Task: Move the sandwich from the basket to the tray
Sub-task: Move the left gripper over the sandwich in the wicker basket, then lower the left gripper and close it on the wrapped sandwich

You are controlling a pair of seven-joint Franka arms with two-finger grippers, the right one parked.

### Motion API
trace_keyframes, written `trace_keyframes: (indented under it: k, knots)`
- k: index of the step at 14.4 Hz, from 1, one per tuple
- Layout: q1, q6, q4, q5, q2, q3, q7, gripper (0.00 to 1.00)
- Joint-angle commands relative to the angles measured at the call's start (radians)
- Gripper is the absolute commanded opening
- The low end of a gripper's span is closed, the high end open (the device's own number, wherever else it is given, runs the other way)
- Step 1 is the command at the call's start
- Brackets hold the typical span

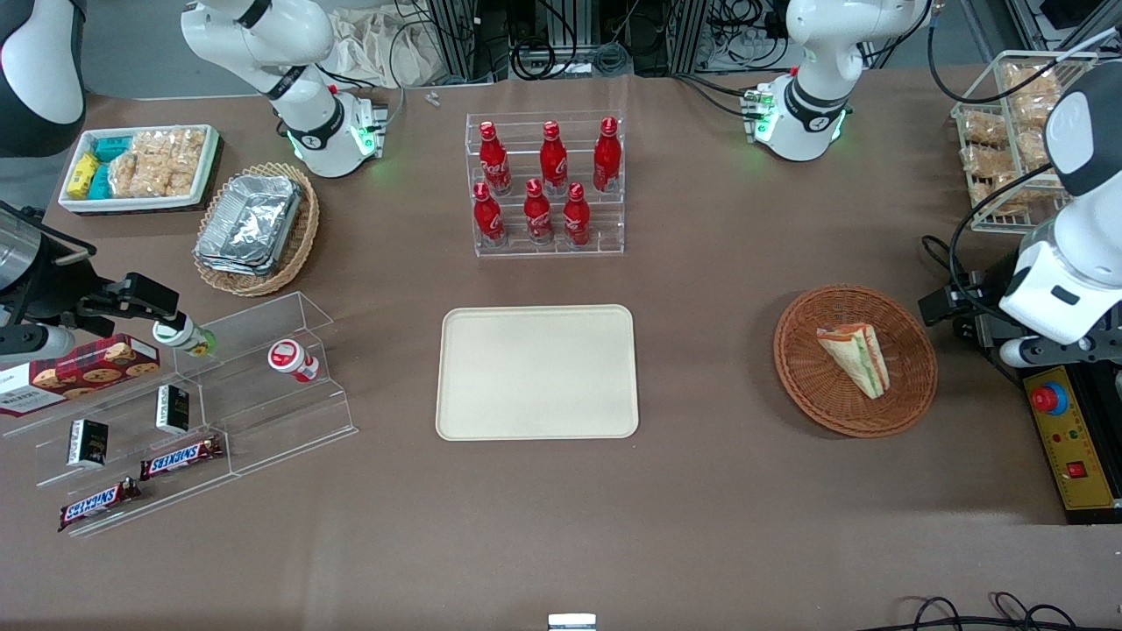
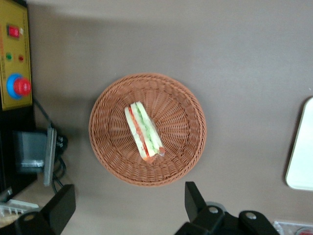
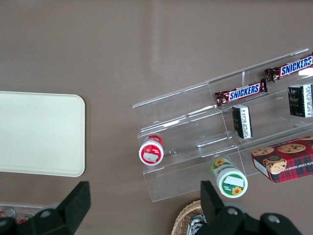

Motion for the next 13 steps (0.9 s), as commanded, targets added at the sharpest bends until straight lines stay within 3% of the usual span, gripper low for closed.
trace_keyframes:
  k: [1, 4, 11, 13]
  knots:
    - [-0.003, 0.011, -0.064, 0.0, -0.014, 0.003, -0.238, 0.99]
    - [-0.008, 0.081, -0.176, 0.001, -0.034, 0.0, -0.425, 0.99]
    - [0.002, 0.476, -0.558, 0.001, -0.144, 0.003, -0.469, 0.99]
    - [0.005, 0.566, -0.606, 0.001, -0.136, 0.008, -0.469, 0.99]
